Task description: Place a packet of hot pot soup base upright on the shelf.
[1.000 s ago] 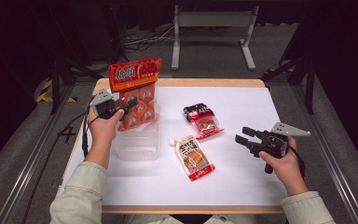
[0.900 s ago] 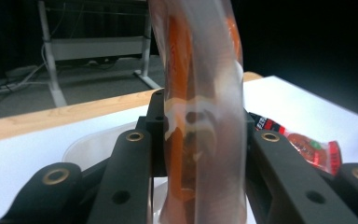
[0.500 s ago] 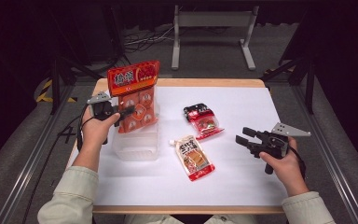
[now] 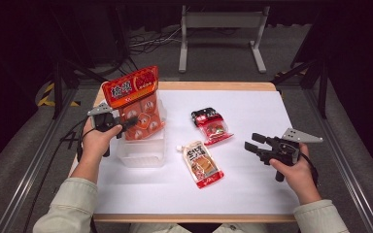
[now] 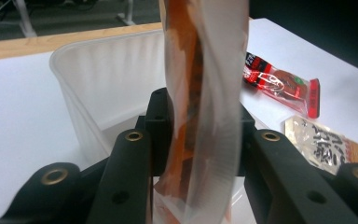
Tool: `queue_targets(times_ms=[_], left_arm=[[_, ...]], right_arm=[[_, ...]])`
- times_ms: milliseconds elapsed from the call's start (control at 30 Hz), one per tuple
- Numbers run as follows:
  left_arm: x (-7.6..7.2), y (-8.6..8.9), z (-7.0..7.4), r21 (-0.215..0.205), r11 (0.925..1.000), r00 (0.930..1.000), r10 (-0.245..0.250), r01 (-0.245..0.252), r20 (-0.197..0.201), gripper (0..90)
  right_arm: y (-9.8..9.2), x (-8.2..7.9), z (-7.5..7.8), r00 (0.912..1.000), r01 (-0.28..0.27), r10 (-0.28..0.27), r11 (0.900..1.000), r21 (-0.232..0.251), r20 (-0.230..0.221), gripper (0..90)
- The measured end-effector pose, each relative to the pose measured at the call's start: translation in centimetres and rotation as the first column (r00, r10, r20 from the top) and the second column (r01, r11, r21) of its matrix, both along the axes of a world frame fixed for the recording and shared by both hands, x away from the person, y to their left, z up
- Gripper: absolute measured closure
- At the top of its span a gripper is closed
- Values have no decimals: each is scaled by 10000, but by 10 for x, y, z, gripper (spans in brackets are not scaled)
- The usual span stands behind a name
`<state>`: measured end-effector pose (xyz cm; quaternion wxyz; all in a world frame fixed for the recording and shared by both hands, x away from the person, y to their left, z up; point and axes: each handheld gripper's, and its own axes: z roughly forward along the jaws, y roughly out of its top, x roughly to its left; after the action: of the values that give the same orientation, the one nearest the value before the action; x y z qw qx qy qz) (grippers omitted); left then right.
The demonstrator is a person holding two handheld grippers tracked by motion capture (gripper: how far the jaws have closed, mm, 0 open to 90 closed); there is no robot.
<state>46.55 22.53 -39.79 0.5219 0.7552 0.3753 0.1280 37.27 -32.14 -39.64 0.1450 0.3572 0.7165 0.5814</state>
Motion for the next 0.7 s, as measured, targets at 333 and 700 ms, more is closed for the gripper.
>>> queue_targets(times_ms=[333,700], left_arm=[[-3,-5,1,328,9964,9968,779,-784,170,656],[-13,4,13,711,9690,9697,2311,-2367,791,143]], right_arm=[[0,0,-1,10000,6,-6,10000,-5,-41,430],[3,3,-2,10000,-39,39,10000,-77,-40,424]])
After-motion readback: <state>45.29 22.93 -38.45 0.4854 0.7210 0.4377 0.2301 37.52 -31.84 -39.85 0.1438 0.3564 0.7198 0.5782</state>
